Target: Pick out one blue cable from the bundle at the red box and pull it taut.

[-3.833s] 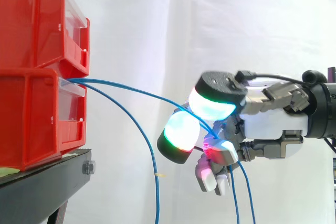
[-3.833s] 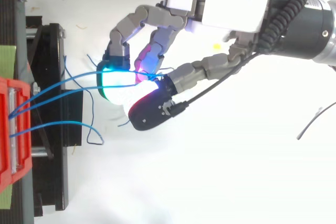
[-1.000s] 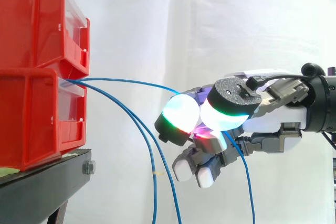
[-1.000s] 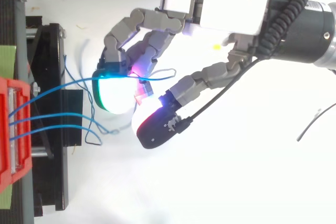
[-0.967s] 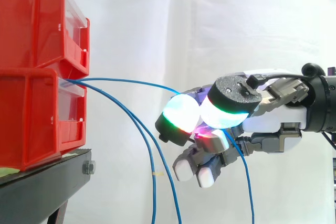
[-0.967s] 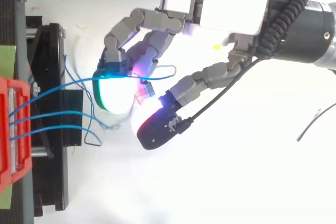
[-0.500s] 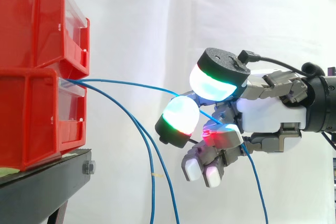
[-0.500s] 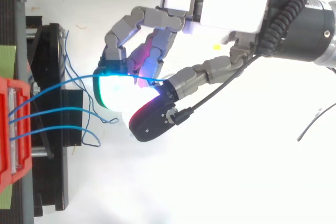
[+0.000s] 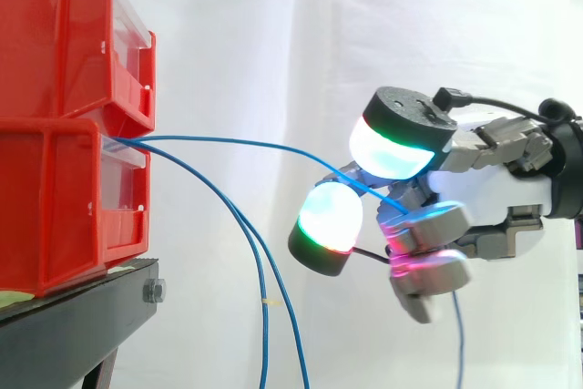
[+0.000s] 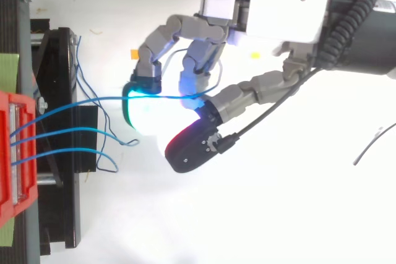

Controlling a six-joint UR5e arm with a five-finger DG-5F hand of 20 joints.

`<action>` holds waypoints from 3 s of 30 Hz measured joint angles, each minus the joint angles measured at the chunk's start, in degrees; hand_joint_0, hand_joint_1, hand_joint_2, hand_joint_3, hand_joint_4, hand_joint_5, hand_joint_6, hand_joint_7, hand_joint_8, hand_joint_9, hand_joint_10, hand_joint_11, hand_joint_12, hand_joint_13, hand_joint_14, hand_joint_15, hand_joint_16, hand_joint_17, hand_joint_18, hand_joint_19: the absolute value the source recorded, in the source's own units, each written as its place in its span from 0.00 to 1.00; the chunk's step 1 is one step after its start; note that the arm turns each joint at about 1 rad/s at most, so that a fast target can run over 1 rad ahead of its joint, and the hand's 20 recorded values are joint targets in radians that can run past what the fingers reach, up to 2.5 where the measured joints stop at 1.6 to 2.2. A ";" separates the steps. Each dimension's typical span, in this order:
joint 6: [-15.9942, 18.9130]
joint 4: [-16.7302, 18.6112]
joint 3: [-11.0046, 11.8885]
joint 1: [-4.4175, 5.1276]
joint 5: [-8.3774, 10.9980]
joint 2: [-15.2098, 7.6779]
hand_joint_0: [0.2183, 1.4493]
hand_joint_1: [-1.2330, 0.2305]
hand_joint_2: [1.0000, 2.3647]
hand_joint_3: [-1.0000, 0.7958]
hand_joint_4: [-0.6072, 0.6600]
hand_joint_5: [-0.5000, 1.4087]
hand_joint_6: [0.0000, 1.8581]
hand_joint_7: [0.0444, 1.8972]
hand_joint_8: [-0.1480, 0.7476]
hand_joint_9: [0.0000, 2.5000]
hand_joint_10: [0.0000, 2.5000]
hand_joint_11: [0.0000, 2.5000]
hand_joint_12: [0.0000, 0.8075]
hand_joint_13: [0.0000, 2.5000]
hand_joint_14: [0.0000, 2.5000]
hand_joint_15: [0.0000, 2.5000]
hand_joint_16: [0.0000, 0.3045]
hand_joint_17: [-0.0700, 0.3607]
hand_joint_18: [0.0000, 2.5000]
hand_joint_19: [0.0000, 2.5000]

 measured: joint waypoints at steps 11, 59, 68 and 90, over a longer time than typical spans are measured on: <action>-2.20 -4.02 -0.01 -0.01 0.14 1.14 0.24 0.41 0.00 0.28 0.66 0.13 0.48 0.36 0.55 0.35 0.61 0.42 0.49 0.43 0.66 0.42 0.21 0.50 0.46 0.46; 10.81 1.38 -1.23 -0.57 11.56 1.16 0.33 0.47 0.01 0.38 0.62 0.15 0.49 0.38 0.53 0.34 1.00 0.38 0.45 0.44 0.80 0.40 0.20 0.48 0.46 0.46; 10.09 2.01 -1.19 -0.31 11.46 1.16 0.34 0.42 0.01 0.43 0.62 0.15 0.50 0.38 0.52 0.34 1.00 0.39 0.45 0.45 0.79 0.40 0.20 0.48 0.46 0.47; 10.18 1.87 -0.81 1.16 11.10 1.16 0.34 0.40 0.01 0.37 0.61 0.15 0.51 0.38 0.52 0.36 1.00 0.40 0.44 0.48 0.76 0.43 0.20 0.47 0.47 0.47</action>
